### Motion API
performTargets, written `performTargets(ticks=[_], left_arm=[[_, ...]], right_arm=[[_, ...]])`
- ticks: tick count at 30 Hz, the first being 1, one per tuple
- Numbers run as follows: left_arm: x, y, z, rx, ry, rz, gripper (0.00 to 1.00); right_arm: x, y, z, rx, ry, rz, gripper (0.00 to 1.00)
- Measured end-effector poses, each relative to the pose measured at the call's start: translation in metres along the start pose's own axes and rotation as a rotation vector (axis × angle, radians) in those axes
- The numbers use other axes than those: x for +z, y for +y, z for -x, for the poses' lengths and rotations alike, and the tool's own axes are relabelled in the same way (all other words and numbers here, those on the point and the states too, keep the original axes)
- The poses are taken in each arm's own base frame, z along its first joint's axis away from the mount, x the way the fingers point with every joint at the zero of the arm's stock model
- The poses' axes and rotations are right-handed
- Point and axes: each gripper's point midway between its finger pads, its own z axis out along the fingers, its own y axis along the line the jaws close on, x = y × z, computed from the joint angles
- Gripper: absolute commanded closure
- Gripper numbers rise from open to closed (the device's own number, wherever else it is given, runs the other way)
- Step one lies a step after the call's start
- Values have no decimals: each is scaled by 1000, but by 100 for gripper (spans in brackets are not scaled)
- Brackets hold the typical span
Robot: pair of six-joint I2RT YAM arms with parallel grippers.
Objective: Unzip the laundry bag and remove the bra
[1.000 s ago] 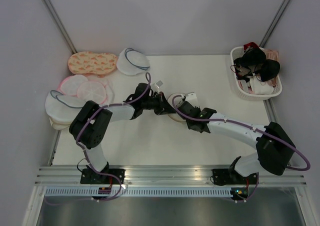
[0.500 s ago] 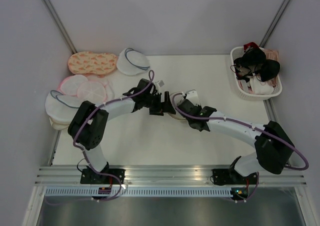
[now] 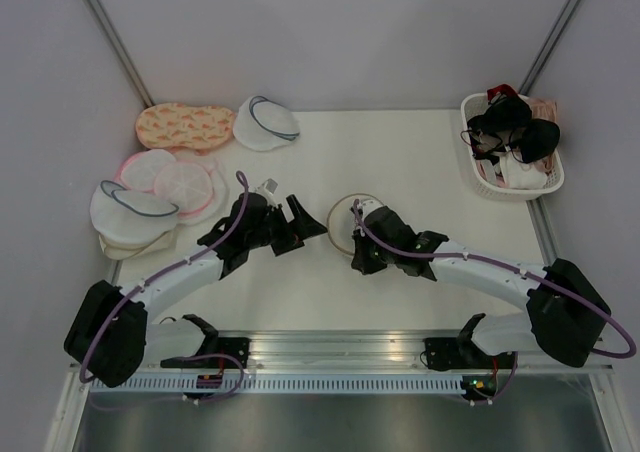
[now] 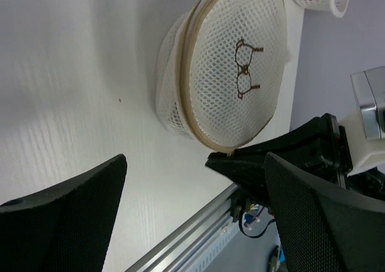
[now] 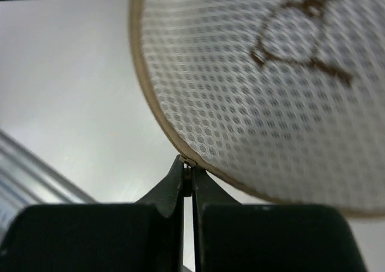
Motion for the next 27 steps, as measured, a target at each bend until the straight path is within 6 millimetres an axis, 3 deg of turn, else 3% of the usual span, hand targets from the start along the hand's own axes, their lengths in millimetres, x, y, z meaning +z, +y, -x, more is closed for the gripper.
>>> performTargets(ticks=[6, 14, 19, 22, 23, 26, 27], left_arm=[[13, -14, -5, -104, 45, -82, 2], [41, -25, -24, -178, 149, -143, 9], [48, -32, -31, -169, 183, -153, 37], [50, -30, -30, -167, 177, -146, 59], [51, -29, -30, -165, 175, -142, 72], [52, -28, -28, -154, 171, -131, 96], [52, -28, -27, -151, 168, -124, 98]], right_arm=[[-5, 56, 7, 8, -19, 283, 100], [-9, 74, 15, 12, -40, 374, 100], [-8, 74, 15, 12, -39, 375, 100], [-8, 73, 14, 9, -36, 372, 100], [-8, 72, 13, 8, -33, 367, 100], [-7, 69, 10, -2, -17, 349, 99], [-7, 67, 9, -8, -12, 342, 100]])
